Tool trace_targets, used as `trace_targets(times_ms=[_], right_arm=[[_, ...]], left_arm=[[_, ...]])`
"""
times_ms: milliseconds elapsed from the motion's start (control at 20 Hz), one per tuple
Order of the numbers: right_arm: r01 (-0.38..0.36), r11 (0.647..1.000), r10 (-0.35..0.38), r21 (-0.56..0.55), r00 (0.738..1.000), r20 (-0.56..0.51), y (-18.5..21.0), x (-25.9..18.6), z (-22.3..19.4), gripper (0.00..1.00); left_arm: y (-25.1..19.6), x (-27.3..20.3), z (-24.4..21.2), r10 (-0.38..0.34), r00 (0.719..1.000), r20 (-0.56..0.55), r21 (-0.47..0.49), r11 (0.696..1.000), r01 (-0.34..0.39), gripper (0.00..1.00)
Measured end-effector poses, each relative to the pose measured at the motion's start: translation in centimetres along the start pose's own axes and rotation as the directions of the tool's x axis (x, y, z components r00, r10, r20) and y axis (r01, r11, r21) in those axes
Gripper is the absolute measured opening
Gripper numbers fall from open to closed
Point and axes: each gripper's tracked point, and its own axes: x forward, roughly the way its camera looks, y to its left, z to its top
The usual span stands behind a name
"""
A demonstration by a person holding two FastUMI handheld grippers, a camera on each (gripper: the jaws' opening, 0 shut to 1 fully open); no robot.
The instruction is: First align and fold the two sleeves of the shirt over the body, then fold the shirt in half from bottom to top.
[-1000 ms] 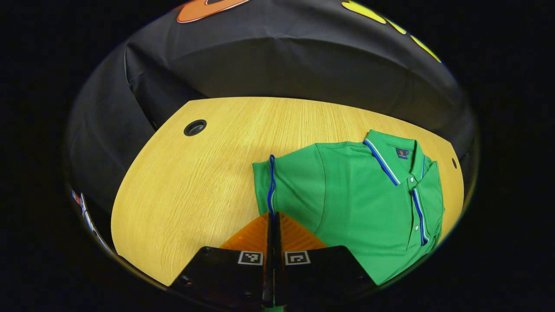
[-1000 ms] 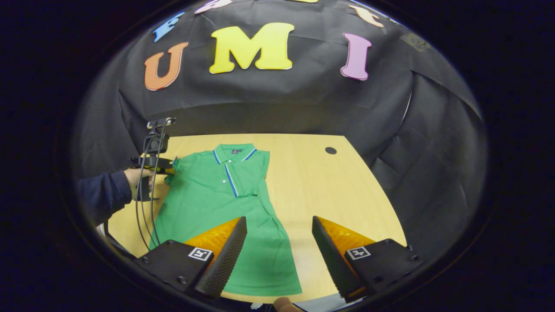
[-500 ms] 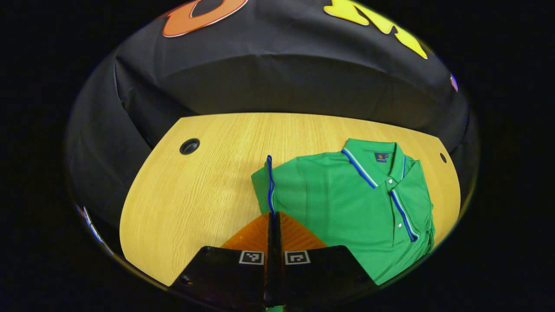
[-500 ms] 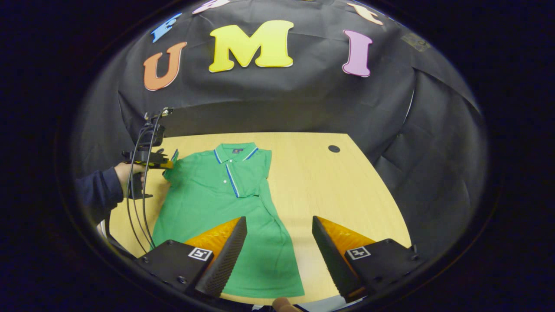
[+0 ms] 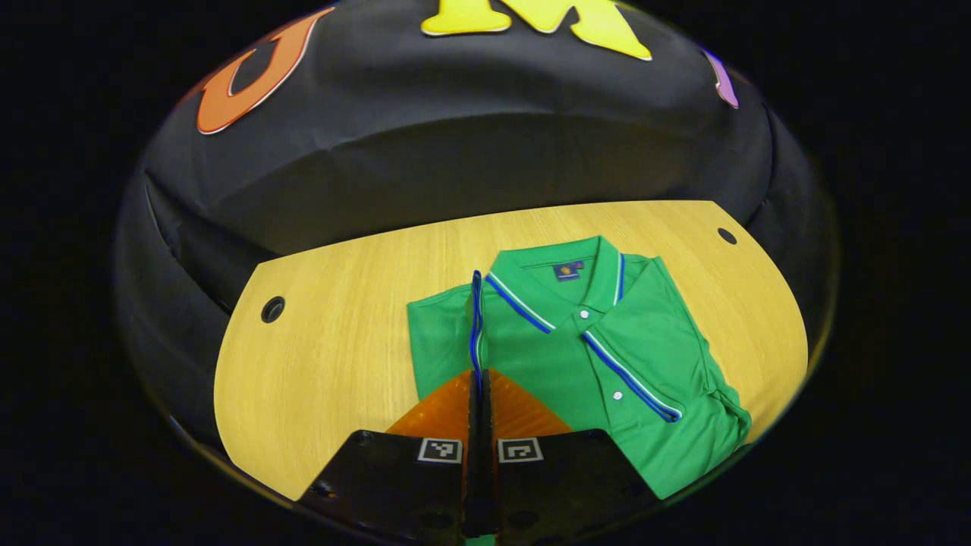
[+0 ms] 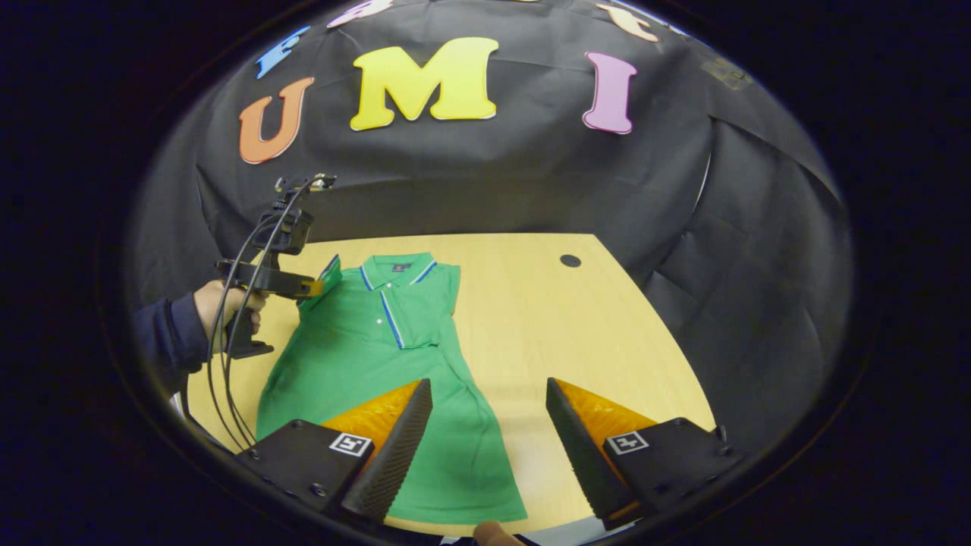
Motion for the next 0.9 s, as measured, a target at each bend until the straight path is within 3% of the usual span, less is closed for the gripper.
trace_targets(times_ms=[200, 350, 400, 500, 600, 650, 700, 900], right_arm=[[0.012, 1.000, -0.011, 0.026, 1.000, -0.021, -0.6, 0.2, -0.9, 0.93], [0.016, 0.999, -0.015, 0.038, 0.999, -0.028, -1.0, 0.3, -1.4, 0.93], [0.017, 0.999, -0.016, 0.041, 0.999, -0.029, -1.1, 0.4, -1.4, 0.93], [0.017, 0.999, -0.015, 0.045, 0.999, -0.035, -1.2, 0.6, -1.6, 0.93], [0.010, 0.999, -0.008, 0.044, 0.999, -0.041, -1.2, 0.7, -1.8, 0.93], [0.003, 0.999, -0.001, 0.037, 0.999, -0.045, -1.1, 0.8, -1.9, 0.93], [-0.005, 1.000, 0.006, 0.029, 0.999, -0.049, -1.0, 0.9, -2.2, 0.93], [-0.034, 0.999, 0.034, -0.001, 0.997, -0.074, -0.6, 1.6, -3.9, 0.93]], left_arm=[[-2.3, 1.0, -0.4, -0.043, 0.999, -0.018, 0.021, 0.999, 0.044, 0.03], [-3.1, 1.2, -1.0, -0.098, 0.995, -0.036, -0.025, 0.995, 0.098, 0.12], [-2.9, 1.2, -1.1, -0.100, 0.994, -0.038, -0.029, 0.995, 0.099, 0.22], [-2.5, 0.7, -1.5, -0.099, 0.994, -0.042, -0.049, 0.994, 0.097, 0.64], [-1.8, -0.4, -1.8, -0.093, 0.995, -0.039, -0.085, 0.992, 0.089, 0.92], [-1.4, -1.2, -1.9, -0.092, 0.995, -0.038, -0.110, 0.990, 0.088, 0.92], [-1.2, -1.9, -2.3, -0.094, 0.995, -0.036, -0.137, 0.987, 0.088, 0.82], [0.2, -5.2, -4.5, -0.094, 0.995, -0.020, -0.217, 0.972, 0.087, 0.82]])
